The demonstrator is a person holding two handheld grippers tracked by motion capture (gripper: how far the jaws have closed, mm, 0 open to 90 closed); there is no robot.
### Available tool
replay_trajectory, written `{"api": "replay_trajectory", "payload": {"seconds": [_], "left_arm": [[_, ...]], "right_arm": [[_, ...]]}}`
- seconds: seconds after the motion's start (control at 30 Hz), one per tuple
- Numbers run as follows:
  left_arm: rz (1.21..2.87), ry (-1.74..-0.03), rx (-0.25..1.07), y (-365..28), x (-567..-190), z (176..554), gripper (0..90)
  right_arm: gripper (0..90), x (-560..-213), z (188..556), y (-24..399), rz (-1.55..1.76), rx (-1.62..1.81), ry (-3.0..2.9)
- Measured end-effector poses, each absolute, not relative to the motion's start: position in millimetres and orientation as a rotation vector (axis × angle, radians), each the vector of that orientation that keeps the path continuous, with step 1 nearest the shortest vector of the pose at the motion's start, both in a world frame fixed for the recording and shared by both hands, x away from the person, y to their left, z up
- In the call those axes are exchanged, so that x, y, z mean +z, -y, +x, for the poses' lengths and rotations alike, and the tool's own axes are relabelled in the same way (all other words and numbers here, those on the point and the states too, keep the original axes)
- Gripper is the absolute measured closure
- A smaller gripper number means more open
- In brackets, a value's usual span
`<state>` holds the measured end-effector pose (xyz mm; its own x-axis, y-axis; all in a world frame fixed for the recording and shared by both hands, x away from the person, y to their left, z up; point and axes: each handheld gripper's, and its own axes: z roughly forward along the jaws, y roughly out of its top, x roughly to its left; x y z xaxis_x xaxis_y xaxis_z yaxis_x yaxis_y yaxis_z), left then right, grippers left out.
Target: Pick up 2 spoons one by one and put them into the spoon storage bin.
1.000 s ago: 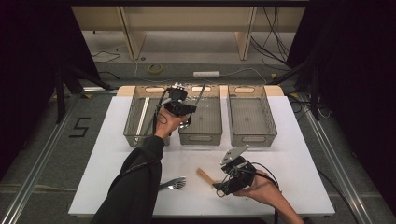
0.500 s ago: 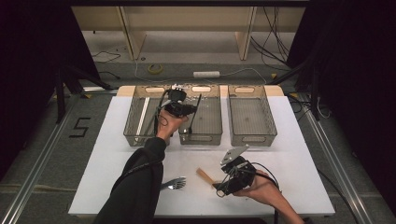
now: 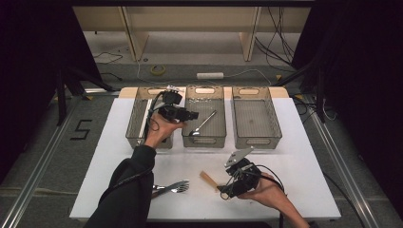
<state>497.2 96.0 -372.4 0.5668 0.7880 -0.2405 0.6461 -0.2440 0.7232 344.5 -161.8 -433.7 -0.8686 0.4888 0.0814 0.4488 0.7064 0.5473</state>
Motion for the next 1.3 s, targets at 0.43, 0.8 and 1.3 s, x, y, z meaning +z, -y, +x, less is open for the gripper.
{"api": "replay_trajectory", "payload": {"seconds": [0.43, 0.8, 1.3], "left_arm": [[1.975, -1.081, 0.222, -122.1, -369.6, 454.9, 28.2], [1.975, -1.051, 0.25, -137.1, -371.7, 430.3, 24.7], [1.996, -1.025, 0.273, -156.4, -389.1, 392.8, 21.3]], "right_arm": [[31.7, -432.7, 345.2, 158.3, 0.787, 0.866, -2.837], [32.5, -430.4, 347.2, 157.7, 0.795, 0.866, -2.816], [37.3, -434.8, 351.8, 144.4, 0.817, 0.802, -2.841]]}}
